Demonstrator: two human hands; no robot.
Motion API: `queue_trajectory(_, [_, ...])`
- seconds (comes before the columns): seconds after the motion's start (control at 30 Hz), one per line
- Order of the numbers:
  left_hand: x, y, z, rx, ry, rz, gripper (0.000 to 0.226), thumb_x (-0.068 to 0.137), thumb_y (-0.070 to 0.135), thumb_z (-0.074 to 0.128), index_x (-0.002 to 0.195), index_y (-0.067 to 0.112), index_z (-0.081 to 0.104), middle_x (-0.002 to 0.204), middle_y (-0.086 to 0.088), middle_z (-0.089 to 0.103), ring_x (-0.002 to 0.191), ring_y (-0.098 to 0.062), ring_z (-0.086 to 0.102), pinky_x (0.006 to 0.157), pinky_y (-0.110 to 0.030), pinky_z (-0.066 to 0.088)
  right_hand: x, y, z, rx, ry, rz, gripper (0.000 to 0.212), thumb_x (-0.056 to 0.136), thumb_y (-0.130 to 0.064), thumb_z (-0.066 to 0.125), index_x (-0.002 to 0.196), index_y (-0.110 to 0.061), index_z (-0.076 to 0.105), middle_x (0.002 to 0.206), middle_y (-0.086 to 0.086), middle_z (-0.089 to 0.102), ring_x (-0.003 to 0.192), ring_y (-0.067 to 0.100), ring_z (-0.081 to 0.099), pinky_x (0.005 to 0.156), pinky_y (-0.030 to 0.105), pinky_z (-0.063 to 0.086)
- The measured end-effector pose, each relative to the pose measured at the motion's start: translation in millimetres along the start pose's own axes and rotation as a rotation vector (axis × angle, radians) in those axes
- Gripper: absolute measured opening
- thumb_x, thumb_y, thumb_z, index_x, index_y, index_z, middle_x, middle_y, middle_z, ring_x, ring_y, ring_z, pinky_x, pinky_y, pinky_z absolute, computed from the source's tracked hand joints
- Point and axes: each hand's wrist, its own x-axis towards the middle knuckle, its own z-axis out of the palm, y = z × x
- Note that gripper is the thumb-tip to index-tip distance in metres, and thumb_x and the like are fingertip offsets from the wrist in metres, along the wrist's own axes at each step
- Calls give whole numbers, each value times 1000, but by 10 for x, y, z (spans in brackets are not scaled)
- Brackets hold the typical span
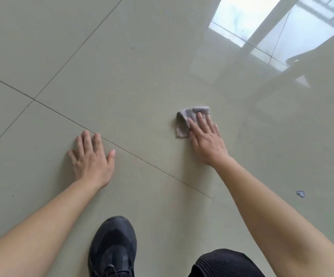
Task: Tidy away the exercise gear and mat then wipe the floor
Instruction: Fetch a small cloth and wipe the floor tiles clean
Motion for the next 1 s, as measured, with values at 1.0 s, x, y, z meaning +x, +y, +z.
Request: queue_trajectory(1.0, [456,-686,-126,-153,216,-231,57,102,25,37,154,8,21,164,-11,5,151,-27,1,117,-58,3,905,-1312,72,-69,-9,-374,53,104,-32,30,157,-29,26,167,6,13,154,36,-2,125,47,5])
